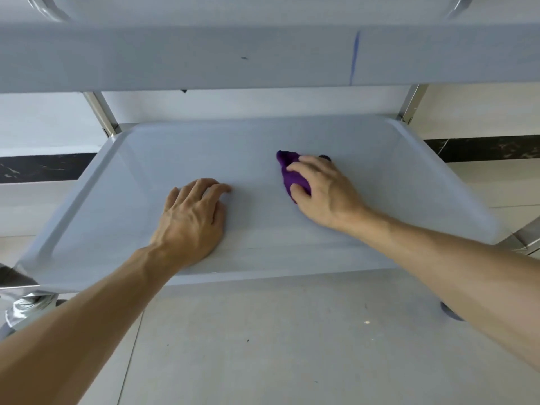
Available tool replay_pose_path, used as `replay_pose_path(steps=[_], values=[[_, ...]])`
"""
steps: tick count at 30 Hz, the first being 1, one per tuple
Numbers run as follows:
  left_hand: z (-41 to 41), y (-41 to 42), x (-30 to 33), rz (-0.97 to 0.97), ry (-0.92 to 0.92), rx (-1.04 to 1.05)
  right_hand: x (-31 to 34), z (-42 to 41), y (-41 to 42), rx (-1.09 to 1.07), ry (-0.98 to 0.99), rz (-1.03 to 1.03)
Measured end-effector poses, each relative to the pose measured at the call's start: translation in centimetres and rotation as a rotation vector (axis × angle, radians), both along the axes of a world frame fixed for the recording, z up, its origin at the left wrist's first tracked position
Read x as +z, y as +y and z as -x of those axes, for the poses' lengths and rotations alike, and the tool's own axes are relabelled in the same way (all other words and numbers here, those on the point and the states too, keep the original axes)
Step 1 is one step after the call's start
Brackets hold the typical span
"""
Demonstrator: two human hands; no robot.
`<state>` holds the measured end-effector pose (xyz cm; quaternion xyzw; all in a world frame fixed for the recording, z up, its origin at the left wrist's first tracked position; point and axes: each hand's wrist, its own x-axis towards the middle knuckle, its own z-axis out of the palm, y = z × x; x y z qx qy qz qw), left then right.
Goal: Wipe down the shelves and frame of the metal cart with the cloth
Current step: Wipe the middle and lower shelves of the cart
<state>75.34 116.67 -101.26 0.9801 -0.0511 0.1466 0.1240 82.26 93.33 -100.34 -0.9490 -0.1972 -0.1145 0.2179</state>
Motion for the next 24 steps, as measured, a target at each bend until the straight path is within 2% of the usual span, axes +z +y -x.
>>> replay_pose_path(steps=[4, 7, 10, 14, 19, 21, 24], values=[[0.1, 0.1, 0.3, -0.016, 0.035, 0.000, 0.3, 5.4, -0.3, 0.355, 0.015, 0.012], [-0.7, -0.6, 1.0, -0.067, 0.096, 0.023, 1.1, 6.6, -4.6, 0.460, 0.129, 0.067], [-2.0, -2.8, 1.8, -0.021, 0.091, 0.016, 1.7, 5.9, -9.3, 0.384, 0.167, 0.101], [-2.6, -6.8, 1.1, 0.025, 0.086, -0.121, 1.3, 2.2, -13.6, 0.059, 0.141, 0.064], [-3.1, -9.6, -0.8, -0.011, 0.087, -0.120, 0.8, -3.7, -10.6, -0.257, 0.144, 0.014], [-2.9, -9.7, -1.1, -0.019, 0.036, -0.113, 0.6, -4.5, -6.9, -0.262, 0.111, 0.016], [-2.6, -9.8, -1.0, -0.005, -0.004, -0.123, -0.3, -2.8, -2.3, -0.044, 0.023, 0.005]])
